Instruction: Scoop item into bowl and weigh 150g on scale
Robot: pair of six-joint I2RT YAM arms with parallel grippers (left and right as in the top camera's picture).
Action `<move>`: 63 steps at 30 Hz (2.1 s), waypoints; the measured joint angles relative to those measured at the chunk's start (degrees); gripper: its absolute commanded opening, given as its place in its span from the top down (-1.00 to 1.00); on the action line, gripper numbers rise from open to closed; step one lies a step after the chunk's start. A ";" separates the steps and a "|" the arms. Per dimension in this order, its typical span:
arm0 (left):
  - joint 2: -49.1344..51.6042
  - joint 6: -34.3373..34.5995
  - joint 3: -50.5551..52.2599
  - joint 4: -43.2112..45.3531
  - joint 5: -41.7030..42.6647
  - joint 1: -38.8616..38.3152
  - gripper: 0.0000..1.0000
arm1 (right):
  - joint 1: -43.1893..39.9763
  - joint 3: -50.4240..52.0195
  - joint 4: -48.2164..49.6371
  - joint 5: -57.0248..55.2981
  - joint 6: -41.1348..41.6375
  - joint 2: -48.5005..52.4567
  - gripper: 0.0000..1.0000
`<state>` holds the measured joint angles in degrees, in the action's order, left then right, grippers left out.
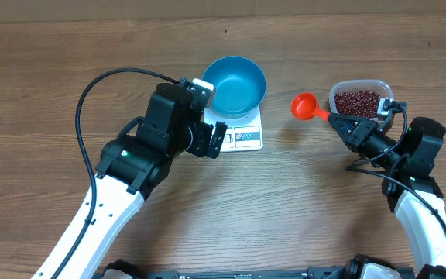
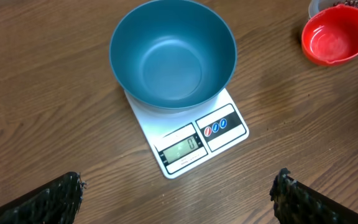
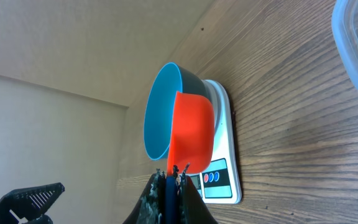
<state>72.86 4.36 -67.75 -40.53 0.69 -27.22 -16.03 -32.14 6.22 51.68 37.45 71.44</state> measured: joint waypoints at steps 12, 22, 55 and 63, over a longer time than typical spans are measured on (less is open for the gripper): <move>0.00 0.02 0.00 -0.04 0.17 0.00 -0.99 | 0.00 0.00 -0.02 0.00 0.02 0.00 0.93; 0.00 0.02 0.00 -0.04 0.17 0.00 -0.99 | 0.00 0.00 -0.04 0.00 0.00 0.00 0.93; 0.00 0.02 0.00 -0.15 0.17 0.00 -0.99 | 0.00 0.00 -1.29 -0.02 -1.07 0.00 0.93; 0.00 0.02 0.00 -0.17 0.17 0.00 -0.99 | 0.00 0.00 -1.31 0.00 -1.07 0.00 0.92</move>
<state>72.86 4.38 -67.75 -40.71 0.86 -27.22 -16.03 -32.14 4.91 51.68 36.38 71.44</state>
